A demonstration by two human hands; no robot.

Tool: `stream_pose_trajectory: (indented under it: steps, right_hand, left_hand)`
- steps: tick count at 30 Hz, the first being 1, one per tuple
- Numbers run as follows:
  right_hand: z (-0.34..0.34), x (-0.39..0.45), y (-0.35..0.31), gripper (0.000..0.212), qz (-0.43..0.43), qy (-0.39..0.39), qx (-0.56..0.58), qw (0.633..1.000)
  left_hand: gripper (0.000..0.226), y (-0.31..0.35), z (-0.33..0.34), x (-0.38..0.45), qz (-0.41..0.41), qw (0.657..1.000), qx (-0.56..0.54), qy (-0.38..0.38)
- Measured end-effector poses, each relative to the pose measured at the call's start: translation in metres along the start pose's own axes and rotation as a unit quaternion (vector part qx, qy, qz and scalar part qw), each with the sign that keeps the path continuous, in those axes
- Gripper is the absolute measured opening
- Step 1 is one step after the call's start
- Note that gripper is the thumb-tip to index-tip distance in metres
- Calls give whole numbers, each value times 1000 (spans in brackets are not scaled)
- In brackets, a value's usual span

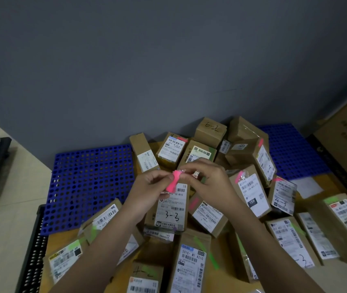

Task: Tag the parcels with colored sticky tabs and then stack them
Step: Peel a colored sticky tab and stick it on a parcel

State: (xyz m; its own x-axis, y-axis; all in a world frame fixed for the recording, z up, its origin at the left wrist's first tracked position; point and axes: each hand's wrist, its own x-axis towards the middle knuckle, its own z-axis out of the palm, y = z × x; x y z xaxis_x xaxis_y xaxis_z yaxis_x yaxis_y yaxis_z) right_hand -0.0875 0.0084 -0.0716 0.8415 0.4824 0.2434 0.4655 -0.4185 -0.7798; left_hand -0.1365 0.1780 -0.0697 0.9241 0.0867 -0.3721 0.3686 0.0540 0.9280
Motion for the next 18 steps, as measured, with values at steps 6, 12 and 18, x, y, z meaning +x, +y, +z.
stream_pose_trajectory:
  steps: [6,12,18]
  right_hand:
    - [4,0,-1,16,-8,-18,24,1000]
    - [1,-7,5,30,-83,-45,-53,994]
    - [5,-5,5,23,-124,35,-140,982]
  left_hand:
    - [11,1,4,-1,20,1000,15,8]
    - [18,5,-1,3,34,998,-1,46]
    - [21,6,0,0,-14,991,-131,14]
